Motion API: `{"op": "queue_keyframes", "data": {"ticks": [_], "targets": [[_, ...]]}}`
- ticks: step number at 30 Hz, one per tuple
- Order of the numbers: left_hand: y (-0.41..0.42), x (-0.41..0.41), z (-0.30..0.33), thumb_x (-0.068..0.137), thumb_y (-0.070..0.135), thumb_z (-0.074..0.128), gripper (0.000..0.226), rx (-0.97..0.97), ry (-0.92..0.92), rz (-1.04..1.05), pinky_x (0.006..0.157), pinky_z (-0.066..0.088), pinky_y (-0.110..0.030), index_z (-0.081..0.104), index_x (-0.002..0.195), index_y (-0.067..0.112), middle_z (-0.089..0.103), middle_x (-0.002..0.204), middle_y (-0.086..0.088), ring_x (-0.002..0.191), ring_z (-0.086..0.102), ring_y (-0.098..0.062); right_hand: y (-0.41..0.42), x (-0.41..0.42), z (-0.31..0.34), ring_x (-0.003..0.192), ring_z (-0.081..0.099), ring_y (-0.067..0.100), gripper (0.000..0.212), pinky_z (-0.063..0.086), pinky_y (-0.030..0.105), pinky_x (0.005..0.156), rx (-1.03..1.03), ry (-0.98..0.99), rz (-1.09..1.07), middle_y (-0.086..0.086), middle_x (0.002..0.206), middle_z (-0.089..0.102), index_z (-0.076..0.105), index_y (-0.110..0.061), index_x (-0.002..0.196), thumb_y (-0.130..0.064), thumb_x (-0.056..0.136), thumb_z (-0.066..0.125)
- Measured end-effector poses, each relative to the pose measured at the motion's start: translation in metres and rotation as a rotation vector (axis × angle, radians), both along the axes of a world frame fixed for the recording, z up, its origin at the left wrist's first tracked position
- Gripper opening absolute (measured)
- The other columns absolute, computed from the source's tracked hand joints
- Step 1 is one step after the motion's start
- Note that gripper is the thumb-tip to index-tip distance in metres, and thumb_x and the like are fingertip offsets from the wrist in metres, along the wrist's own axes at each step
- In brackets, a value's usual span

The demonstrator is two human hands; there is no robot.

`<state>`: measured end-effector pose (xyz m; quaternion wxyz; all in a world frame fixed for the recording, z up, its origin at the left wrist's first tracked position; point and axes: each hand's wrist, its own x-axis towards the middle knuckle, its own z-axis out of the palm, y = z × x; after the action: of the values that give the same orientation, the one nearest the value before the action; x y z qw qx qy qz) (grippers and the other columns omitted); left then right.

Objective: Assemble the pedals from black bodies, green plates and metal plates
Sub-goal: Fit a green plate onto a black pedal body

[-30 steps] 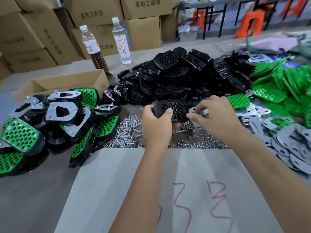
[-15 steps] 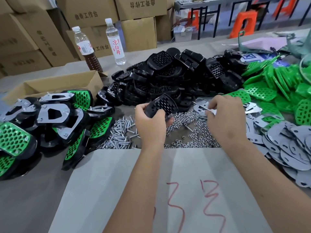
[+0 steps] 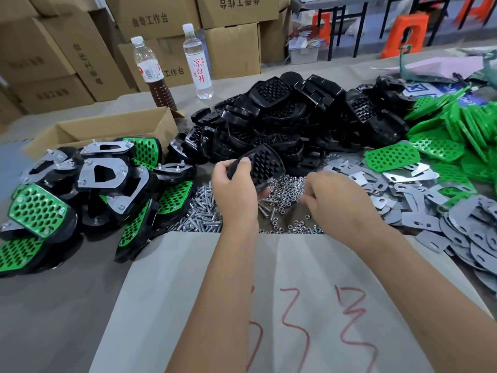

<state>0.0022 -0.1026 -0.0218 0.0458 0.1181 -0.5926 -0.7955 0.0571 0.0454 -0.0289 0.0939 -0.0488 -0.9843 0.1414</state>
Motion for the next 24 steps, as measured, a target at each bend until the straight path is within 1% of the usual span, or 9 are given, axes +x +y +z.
{"op": "queue_keyframes", "data": {"ticks": [3, 5, 8, 12, 14, 17, 19, 21, 24], "targets": [[-0.003, -0.002, 0.002, 0.099, 0.015, 0.067, 0.009, 0.027, -0.001, -0.026, 0.055, 0.057, -0.03, 0.059, 0.097, 0.011, 0.07, 0.105, -0.018, 0.076, 0.069, -0.026, 0.003, 0.002, -0.003, 0.09, 0.052, 0.024, 0.027, 0.039, 0.037, 0.075, -0.117, 0.153, -0.031, -0.001, 0.087, 0.056, 0.052, -0.019, 0.086, -0.038, 0.1, 0.065], [0.0, 0.0, 0.002, 0.096, 0.009, 0.068, 0.008, 0.034, -0.003, -0.081, 0.056, 0.058, -0.031, 0.06, 0.099, 0.009, 0.071, 0.106, -0.019, 0.076, 0.07, -0.026, 0.009, 0.003, -0.002, 0.099, 0.051, 0.027, 0.023, 0.042, 0.038, 0.083, -0.091, 0.248, -0.093, 0.001, 0.093, 0.06, 0.059, -0.018, 0.092, -0.038, 0.096, 0.07], [0.01, 0.007, 0.0, 0.095, 0.002, 0.066, 0.009, 0.045, 0.003, -0.176, 0.055, 0.057, -0.031, 0.062, 0.103, 0.005, 0.07, 0.102, -0.016, 0.076, 0.068, -0.026, 0.037, 0.007, 0.001, 0.11, 0.052, 0.034, 0.024, 0.042, 0.042, 0.095, -0.108, 0.302, -0.288, 0.009, 0.106, 0.065, 0.067, -0.013, 0.102, -0.034, 0.094, 0.074], [0.03, 0.022, -0.001, 0.095, 0.001, 0.065, 0.009, 0.056, 0.046, -0.295, 0.053, 0.055, -0.032, 0.065, 0.101, 0.007, 0.073, 0.087, -0.007, 0.061, 0.068, -0.018, 0.094, 0.022, 0.009, 0.102, 0.063, 0.04, 0.021, 0.042, 0.047, 0.102, -0.06, 0.304, -0.462, 0.019, 0.101, 0.074, 0.072, -0.008, 0.1, -0.027, 0.093, 0.074], [0.048, 0.029, -0.001, 0.095, 0.001, 0.065, 0.007, 0.083, 0.058, -0.363, 0.05, 0.053, -0.031, 0.066, 0.1, 0.006, 0.073, 0.078, -0.003, 0.055, 0.065, -0.019, 0.118, 0.027, 0.013, 0.107, 0.06, 0.04, 0.022, 0.038, 0.046, 0.103, 0.01, 0.255, -0.513, 0.019, 0.106, 0.072, 0.071, -0.011, 0.108, -0.028, 0.095, 0.072], [0.081, 0.041, 0.001, 0.095, 0.0, 0.066, 0.006, 0.1, 0.008, -0.411, 0.05, 0.054, -0.03, 0.066, 0.098, 0.005, 0.071, 0.085, -0.009, 0.058, 0.065, -0.018, 0.139, 0.026, 0.016, 0.124, 0.046, 0.042, 0.028, 0.033, 0.044, 0.105, 0.032, 0.14, -0.527, 0.018, 0.123, 0.065, 0.067, -0.019, 0.124, -0.03, 0.098, 0.067], [0.103, 0.045, 0.004, 0.096, 0.001, 0.066, 0.005, 0.092, -0.04, -0.401, 0.05, 0.055, -0.029, 0.065, 0.098, 0.005, 0.069, 0.092, -0.012, 0.058, 0.066, -0.015, 0.149, 0.027, 0.018, 0.128, 0.043, 0.042, 0.03, 0.033, 0.044, 0.106, 0.001, 0.157, -0.543, 0.019, 0.126, 0.064, 0.066, -0.018, 0.127, -0.027, 0.098, 0.067], [0.12, 0.044, 0.004, 0.096, 0.002, 0.067, 0.006, 0.076, -0.064, -0.359, 0.05, 0.056, -0.029, 0.064, 0.094, 0.007, 0.068, 0.091, -0.01, 0.055, 0.065, -0.013, 0.162, 0.028, 0.02, 0.123, 0.051, 0.04, 0.029, 0.035, 0.044, 0.109, 0.015, 0.169, -0.567, 0.02, 0.123, 0.067, 0.068, -0.014, 0.124, -0.025, 0.097, 0.068], [0.134, 0.043, 0.0, 0.095, 0.005, 0.068, 0.005, 0.04, -0.077, -0.291, 0.054, 0.058, -0.029, 0.063, 0.095, 0.005, 0.066, 0.089, -0.008, 0.065, 0.064, -0.016, 0.173, 0.028, 0.021, 0.117, 0.058, 0.04, 0.031, 0.044, 0.047, 0.11, -0.018, 0.138, -0.567, 0.019, 0.119, 0.071, 0.069, -0.01, 0.123, -0.026, 0.097, 0.07]]}}
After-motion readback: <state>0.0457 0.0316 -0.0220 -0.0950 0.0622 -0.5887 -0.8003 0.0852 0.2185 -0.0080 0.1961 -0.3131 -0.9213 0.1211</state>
